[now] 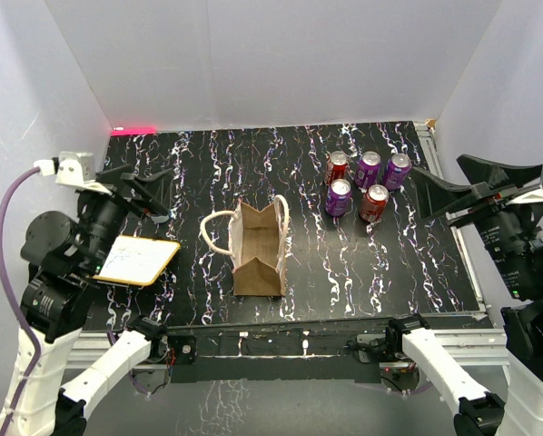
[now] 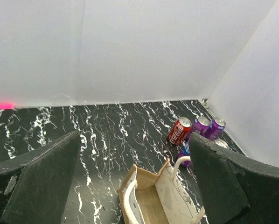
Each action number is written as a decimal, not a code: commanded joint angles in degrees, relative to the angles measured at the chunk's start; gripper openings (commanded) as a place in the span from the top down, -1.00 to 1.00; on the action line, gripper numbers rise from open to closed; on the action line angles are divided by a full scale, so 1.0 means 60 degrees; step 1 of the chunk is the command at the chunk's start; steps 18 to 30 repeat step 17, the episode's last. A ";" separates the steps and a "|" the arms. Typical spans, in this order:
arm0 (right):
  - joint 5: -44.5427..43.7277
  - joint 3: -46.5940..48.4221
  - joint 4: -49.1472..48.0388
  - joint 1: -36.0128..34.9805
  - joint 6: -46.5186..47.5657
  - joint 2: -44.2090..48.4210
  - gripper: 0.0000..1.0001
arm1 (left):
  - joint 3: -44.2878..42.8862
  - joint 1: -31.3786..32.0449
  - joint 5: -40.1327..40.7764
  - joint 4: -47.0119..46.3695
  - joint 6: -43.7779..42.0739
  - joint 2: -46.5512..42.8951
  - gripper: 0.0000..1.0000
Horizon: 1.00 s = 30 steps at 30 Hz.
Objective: Take the beverage out of the canvas bag
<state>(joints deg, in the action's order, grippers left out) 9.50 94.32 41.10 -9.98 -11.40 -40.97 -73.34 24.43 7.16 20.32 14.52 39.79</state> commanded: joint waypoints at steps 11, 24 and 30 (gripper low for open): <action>-0.2376 -0.0045 0.0210 -0.0271 0.0241 0.0325 -0.96 | 0.0085 -0.0057 0.0439 -0.0150 -0.0647 -0.0362 -0.94; -0.2386 -0.0463 -0.0147 -0.0268 -0.0002 0.0493 -0.96 | 0.0148 -0.0057 0.0373 -0.0263 -0.0657 -0.0304 -0.94; -0.2386 -0.0463 -0.0147 -0.0268 -0.0002 0.0493 -0.96 | 0.0148 -0.0057 0.0373 -0.0263 -0.0657 -0.0304 -0.94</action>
